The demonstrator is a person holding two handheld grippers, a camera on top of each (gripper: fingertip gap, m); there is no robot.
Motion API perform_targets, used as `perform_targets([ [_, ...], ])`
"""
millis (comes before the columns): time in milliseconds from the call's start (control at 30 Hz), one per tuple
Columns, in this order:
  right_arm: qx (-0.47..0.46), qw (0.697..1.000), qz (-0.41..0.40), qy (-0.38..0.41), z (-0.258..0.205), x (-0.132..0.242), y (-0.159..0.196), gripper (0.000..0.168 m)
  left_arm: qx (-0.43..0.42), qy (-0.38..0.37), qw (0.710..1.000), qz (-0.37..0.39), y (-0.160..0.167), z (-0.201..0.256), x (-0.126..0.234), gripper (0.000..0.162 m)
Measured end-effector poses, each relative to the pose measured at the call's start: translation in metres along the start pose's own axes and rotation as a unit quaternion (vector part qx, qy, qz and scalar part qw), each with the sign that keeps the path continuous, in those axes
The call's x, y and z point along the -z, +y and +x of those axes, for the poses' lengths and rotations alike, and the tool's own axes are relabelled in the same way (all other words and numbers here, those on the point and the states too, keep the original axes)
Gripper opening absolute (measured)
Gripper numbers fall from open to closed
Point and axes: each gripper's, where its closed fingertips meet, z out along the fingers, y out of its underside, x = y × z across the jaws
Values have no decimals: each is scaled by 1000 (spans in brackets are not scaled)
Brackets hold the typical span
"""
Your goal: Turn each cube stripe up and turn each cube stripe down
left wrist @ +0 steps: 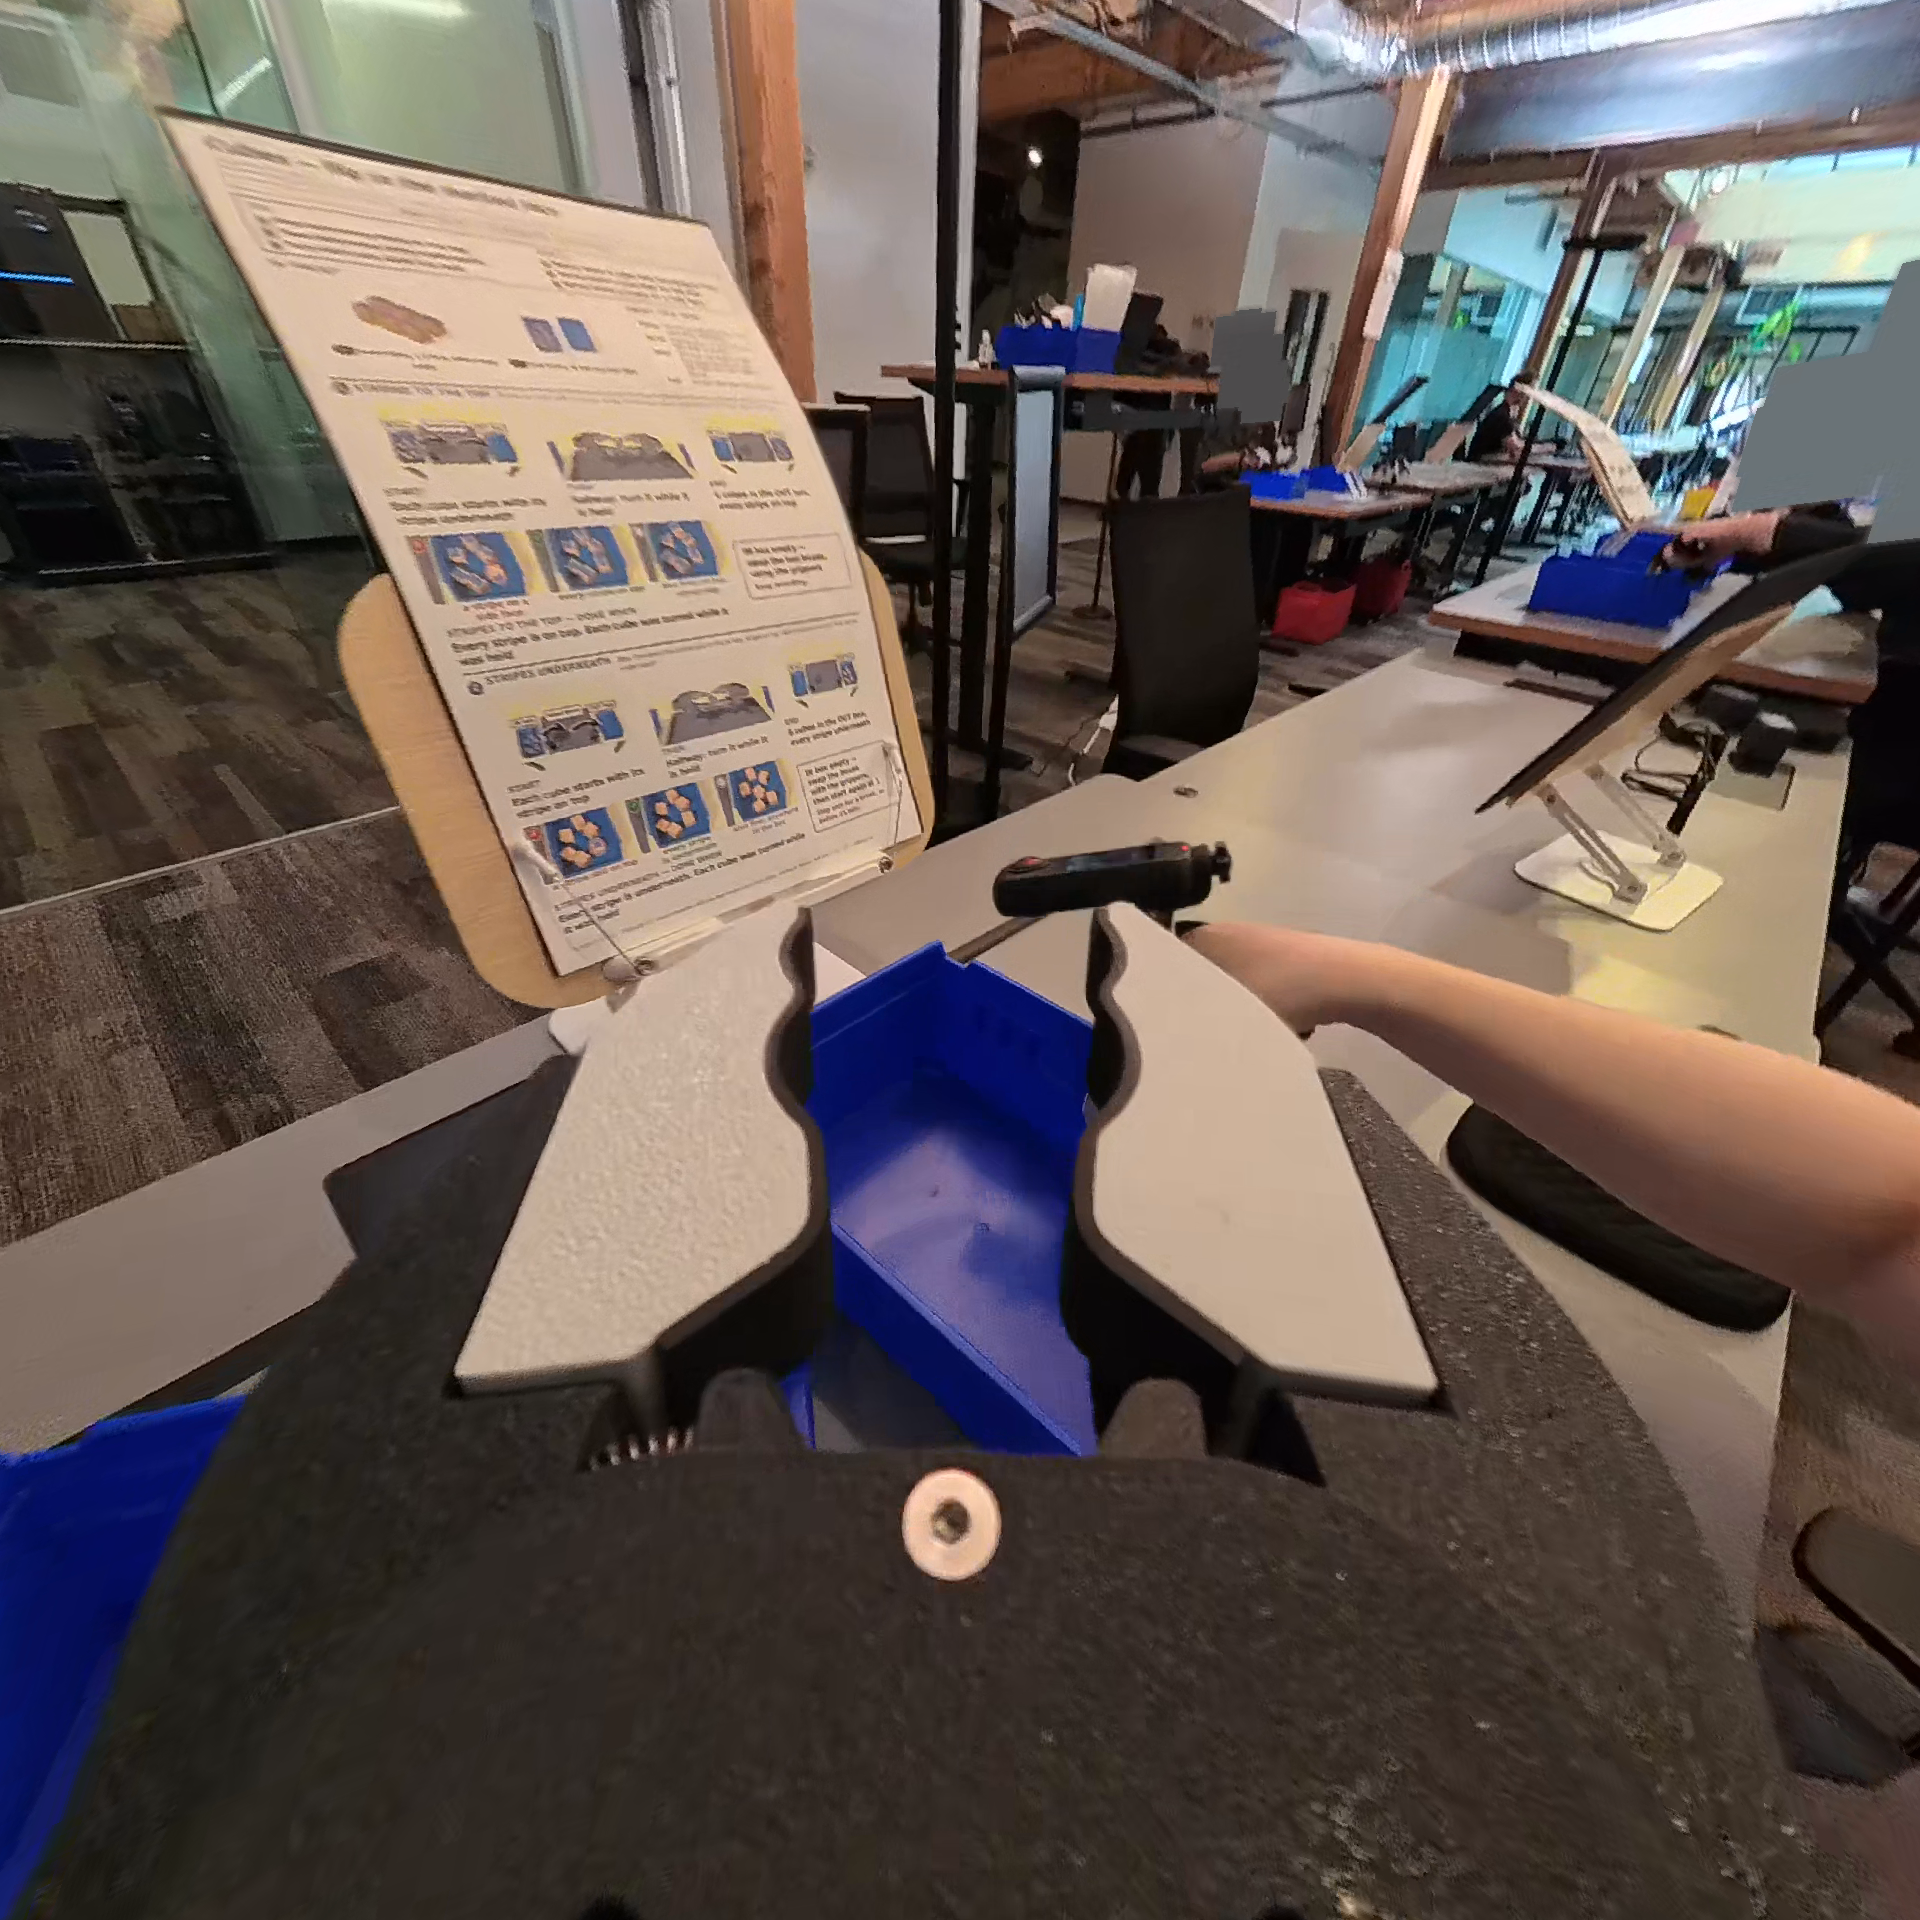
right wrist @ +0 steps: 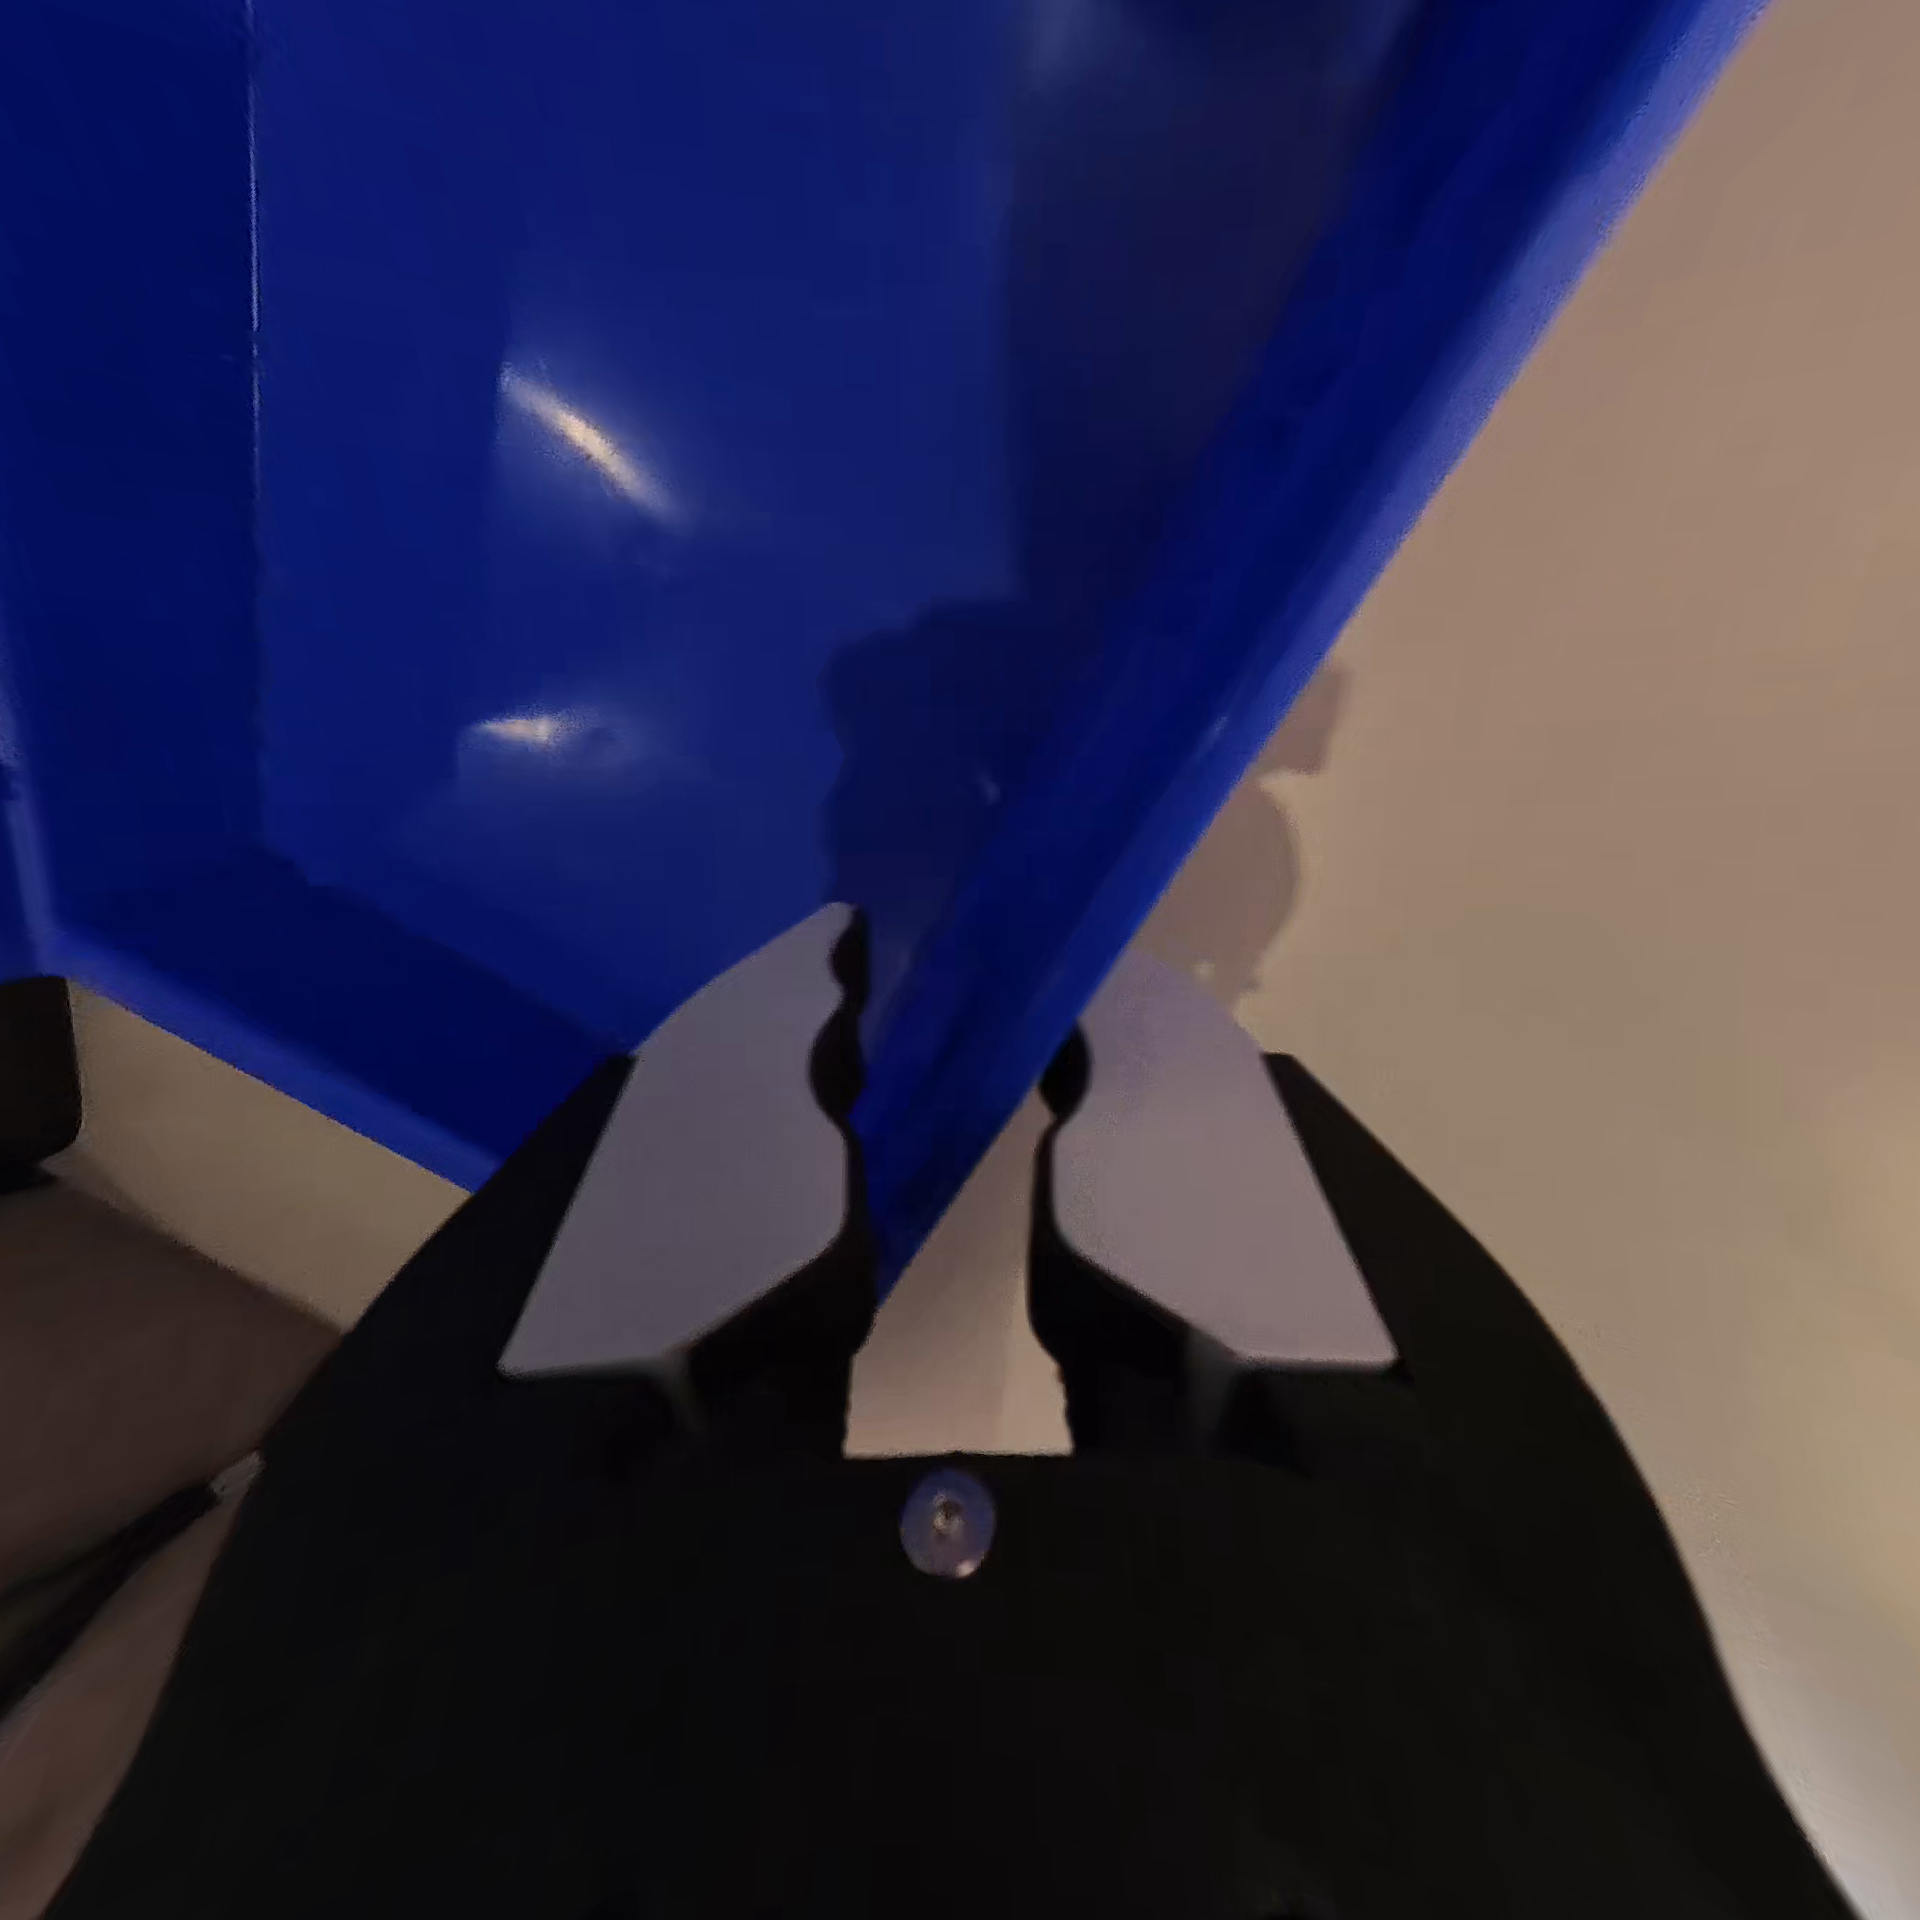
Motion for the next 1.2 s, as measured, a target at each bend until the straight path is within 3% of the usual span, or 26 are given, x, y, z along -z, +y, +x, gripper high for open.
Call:
perform_targets([
  [100, 10, 999, -11, 44, 27, 1, 5, 12, -21, 9, 999, -36, 12, 12, -16, 51],
  [167, 20, 999, -6, 44, 44, 5, 7, 10, -35, -4, 998, -59, 19, 11, -23, 52],
  [233, -6, 1000, 5, 9, 58, 9, 12, 8, -42, -13, 997, -65, 21, 10, -27, 51],
  [767, -174, 983, 47, 35, 246, 62, 110, 6, -45, -33, 994, -92, 31, 1, -40, 51],
  [933, -205, 976, 56, 53, 279, 73, 144, 7, -43, -45, 991, -118, 41, -8, -49, 51],
  [1133, -199, 976, 66, 58, 283, 75, 153, 8, -35, -70, 990, -115, 40, -22, -47, 51],
  [1200, -188, 977, 74, 69, 284, 77, 152, 22, -40, -81, 989, -117, 40, -30, -41, 52],
])
